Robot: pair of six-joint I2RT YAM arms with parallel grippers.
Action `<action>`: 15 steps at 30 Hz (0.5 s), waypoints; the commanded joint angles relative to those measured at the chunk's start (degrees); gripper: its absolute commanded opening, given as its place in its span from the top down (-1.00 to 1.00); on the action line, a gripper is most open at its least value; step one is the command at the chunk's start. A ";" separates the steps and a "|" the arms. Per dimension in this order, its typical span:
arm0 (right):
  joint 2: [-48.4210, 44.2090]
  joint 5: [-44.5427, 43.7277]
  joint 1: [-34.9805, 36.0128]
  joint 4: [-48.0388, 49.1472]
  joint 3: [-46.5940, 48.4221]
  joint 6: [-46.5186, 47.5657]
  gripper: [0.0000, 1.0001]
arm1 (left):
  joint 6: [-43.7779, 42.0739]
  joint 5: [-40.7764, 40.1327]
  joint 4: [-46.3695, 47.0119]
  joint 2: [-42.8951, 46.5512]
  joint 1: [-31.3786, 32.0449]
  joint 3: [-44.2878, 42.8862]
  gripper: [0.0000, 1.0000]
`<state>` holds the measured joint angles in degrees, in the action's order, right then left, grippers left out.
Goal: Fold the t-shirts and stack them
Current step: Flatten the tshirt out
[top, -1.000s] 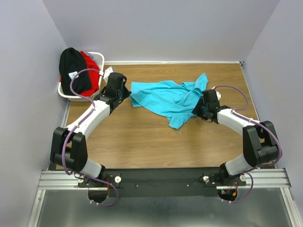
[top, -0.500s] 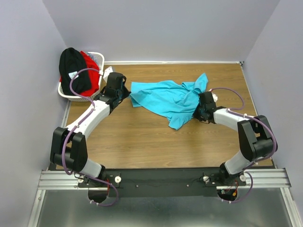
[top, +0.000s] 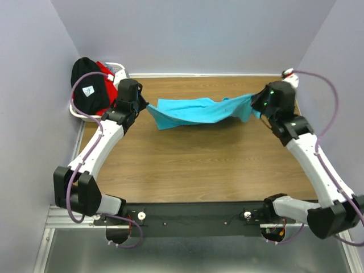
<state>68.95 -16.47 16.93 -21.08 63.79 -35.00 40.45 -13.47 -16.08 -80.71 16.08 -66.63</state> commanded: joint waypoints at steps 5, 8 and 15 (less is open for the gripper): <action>-6.71 -6.21 0.30 -13.28 22.13 5.82 0.99 | -4.06 -4.98 -5.89 14.84 -0.52 -10.53 1.00; -8.30 -6.03 0.30 -16.18 29.34 6.88 0.99 | -4.32 -4.20 -6.68 21.09 -0.52 -12.11 1.00; -7.17 -4.10 0.30 -18.65 38.07 8.81 0.99 | -4.50 -2.26 -9.15 24.72 -0.52 -19.15 1.00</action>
<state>60.29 -20.23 16.95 -36.32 99.04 -28.49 37.28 -15.44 -22.17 -55.46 15.84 -83.55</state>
